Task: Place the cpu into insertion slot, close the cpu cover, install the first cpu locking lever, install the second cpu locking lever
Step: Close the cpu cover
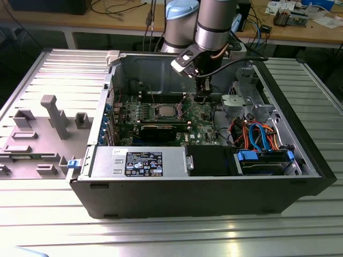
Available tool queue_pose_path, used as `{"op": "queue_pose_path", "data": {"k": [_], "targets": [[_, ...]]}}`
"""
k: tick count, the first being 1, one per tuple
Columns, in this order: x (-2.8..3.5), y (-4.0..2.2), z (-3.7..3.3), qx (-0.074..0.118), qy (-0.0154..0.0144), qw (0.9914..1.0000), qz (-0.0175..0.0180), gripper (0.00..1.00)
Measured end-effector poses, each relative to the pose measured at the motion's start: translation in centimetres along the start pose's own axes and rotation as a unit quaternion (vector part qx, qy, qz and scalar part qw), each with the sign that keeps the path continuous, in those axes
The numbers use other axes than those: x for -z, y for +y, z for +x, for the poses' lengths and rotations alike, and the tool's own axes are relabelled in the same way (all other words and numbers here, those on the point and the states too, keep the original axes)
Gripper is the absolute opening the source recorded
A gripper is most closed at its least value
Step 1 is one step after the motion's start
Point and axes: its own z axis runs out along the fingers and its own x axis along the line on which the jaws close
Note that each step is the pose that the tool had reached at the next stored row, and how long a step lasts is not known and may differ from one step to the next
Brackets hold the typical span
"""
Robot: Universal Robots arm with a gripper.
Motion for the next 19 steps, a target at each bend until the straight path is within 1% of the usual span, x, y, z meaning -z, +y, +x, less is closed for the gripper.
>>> {"op": "queue_pose_path", "data": {"k": [3,5,9,11,19], "targets": [[0.00,-0.01,0.00,0.000,0.0000,1.00000,0.0000,0.11],[0.00,-0.17,0.00,0.000,0.0000,1.00000,0.0000,0.11],[0.00,-0.24,0.00,0.000,0.0000,1.00000,0.0000,0.11],[0.01,-0.59,0.00,0.000,0.0000,1.00000,0.0000,0.11],[0.01,-0.70,0.01,0.000,0.0000,1.00000,0.0000,0.11]]}}
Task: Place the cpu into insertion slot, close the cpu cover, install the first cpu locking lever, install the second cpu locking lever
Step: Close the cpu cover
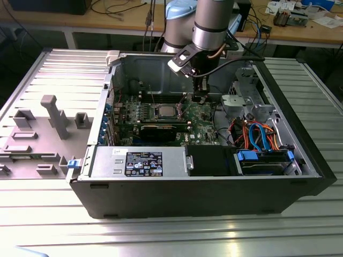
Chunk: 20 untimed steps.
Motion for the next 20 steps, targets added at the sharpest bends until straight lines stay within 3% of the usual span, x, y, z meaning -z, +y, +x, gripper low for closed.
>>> {"op": "queue_pose_path", "data": {"k": [20], "targets": [[0.00,-0.45,0.00,0.000,0.0000,1.00000,0.0000,0.11]]}}
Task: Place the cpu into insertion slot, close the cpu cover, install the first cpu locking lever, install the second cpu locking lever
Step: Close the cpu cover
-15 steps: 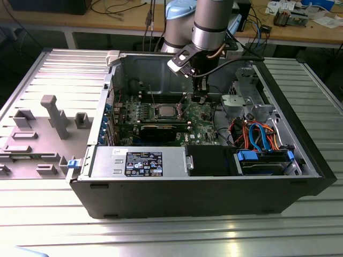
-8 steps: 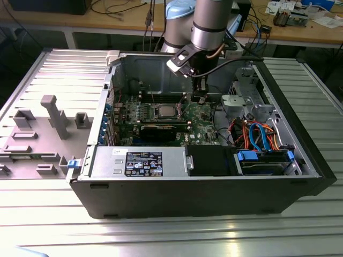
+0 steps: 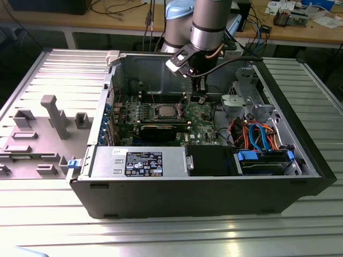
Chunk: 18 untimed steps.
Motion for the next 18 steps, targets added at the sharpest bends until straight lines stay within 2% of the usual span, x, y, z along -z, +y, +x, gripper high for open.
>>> {"op": "queue_pose_path", "data": {"k": [11,13,18], "targets": [[0.00,-0.29,0.00,0.000,0.0000,1.00000,0.0000,0.11],[0.01,-0.70,0.00,0.000,0.0000,1.00000,0.0000,0.11],[0.01,-0.80,0.00,0.000,0.0000,1.00000,0.0000,0.11]]}}
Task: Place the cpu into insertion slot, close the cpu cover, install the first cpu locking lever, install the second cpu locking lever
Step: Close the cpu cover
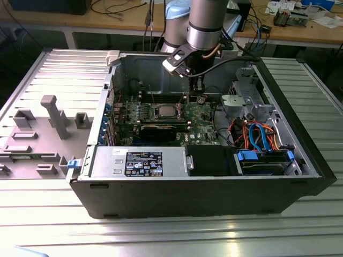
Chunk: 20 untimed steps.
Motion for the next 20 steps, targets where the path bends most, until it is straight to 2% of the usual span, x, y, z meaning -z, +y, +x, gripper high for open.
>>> {"op": "queue_pose_path", "data": {"k": [20], "targets": [[0.01,-0.60,0.00,0.000,0.0000,1.00000,0.0000,0.11]]}}
